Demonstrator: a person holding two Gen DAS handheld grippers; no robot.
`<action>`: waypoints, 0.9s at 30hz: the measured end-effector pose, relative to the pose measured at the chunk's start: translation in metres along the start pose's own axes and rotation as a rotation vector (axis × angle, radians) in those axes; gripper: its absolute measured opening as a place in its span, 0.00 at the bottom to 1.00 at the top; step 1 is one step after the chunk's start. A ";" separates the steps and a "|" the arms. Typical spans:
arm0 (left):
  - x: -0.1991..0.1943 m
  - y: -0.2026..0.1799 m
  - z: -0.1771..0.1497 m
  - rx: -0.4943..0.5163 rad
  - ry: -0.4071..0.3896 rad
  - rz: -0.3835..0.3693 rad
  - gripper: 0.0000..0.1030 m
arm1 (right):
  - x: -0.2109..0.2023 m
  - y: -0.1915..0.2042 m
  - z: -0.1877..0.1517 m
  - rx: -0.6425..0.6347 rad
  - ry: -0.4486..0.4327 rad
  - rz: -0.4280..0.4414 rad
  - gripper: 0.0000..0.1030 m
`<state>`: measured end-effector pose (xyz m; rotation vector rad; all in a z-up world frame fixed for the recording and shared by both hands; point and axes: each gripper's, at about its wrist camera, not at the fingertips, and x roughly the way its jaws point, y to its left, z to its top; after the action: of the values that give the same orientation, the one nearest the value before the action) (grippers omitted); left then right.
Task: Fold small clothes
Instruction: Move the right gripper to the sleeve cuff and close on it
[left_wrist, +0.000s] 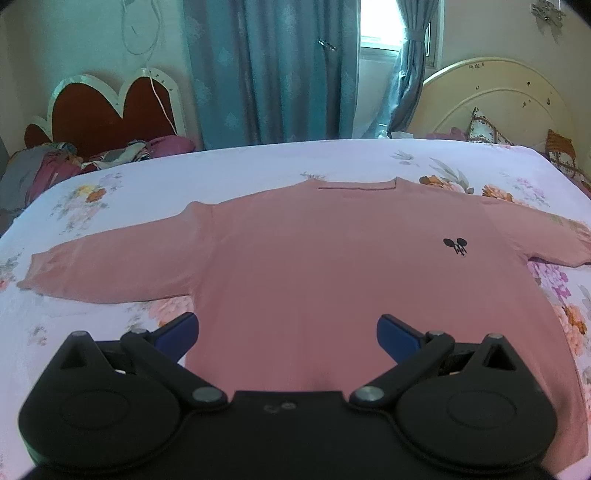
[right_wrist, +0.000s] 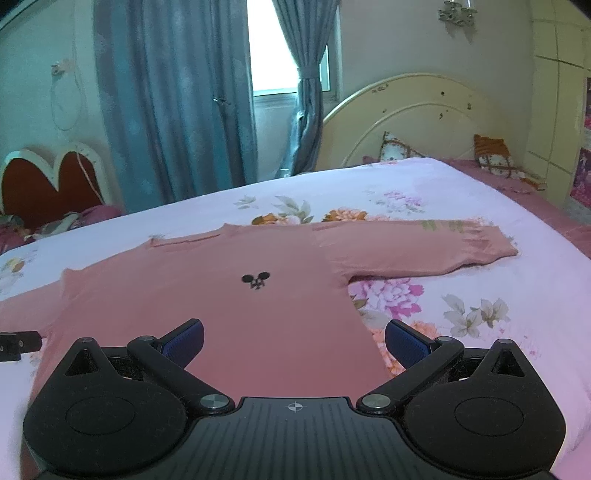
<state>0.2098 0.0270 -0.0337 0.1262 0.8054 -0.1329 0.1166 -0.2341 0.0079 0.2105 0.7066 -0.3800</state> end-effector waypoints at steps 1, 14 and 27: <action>0.004 0.001 0.002 -0.005 0.002 -0.004 1.00 | 0.004 -0.002 0.002 0.001 0.003 -0.006 1.00; 0.056 -0.037 0.025 -0.056 0.025 0.027 1.00 | 0.082 -0.067 0.044 0.018 -0.011 0.012 1.00; 0.119 -0.104 0.045 -0.016 0.068 -0.016 0.96 | 0.162 -0.168 0.064 0.087 0.021 -0.080 0.99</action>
<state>0.3063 -0.0910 -0.0953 0.1093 0.8748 -0.1377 0.1984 -0.4504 -0.0623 0.2691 0.7214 -0.4857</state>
